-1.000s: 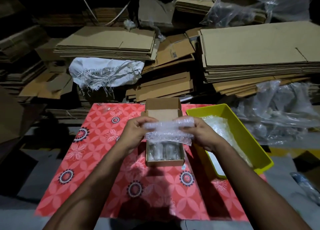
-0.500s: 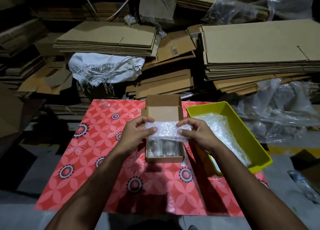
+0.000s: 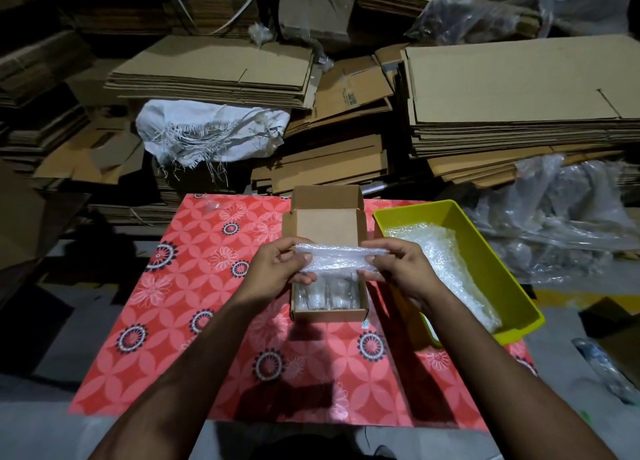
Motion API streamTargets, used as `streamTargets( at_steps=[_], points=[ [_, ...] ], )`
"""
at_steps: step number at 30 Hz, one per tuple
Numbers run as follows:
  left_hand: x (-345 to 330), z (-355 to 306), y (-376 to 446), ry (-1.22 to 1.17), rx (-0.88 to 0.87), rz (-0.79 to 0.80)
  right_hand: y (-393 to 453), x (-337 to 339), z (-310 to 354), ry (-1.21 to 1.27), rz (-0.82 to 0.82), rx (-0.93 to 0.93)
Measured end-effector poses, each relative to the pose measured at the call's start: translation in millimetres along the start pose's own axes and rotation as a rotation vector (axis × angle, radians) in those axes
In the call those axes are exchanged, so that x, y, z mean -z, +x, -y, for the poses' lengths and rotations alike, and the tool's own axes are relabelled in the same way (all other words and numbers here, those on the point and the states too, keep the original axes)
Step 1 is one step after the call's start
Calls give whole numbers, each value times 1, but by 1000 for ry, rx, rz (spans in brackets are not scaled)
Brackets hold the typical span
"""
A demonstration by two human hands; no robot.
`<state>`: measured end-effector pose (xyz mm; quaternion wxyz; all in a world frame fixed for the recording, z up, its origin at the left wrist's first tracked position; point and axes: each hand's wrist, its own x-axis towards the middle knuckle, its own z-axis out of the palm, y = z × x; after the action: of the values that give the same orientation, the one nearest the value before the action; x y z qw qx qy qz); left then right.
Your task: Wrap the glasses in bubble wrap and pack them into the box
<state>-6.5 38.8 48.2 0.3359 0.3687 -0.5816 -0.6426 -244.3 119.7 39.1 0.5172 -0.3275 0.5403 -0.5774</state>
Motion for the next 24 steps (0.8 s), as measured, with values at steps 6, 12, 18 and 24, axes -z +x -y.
streamTargets(
  at_steps=[6,12,18,24],
  points=[
    [-9,5,2,-314,118,-140,-1,-1,-4,195,-50,-105],
    [-11,14,4,-308,115,-144,-2,0,-6,84,-55,-12],
    [-12,31,7,-163,64,-158,11,6,-30,26,-172,-44],
    [-4,48,12,-199,68,-97,8,-4,-32,197,-63,-105]
  ],
)
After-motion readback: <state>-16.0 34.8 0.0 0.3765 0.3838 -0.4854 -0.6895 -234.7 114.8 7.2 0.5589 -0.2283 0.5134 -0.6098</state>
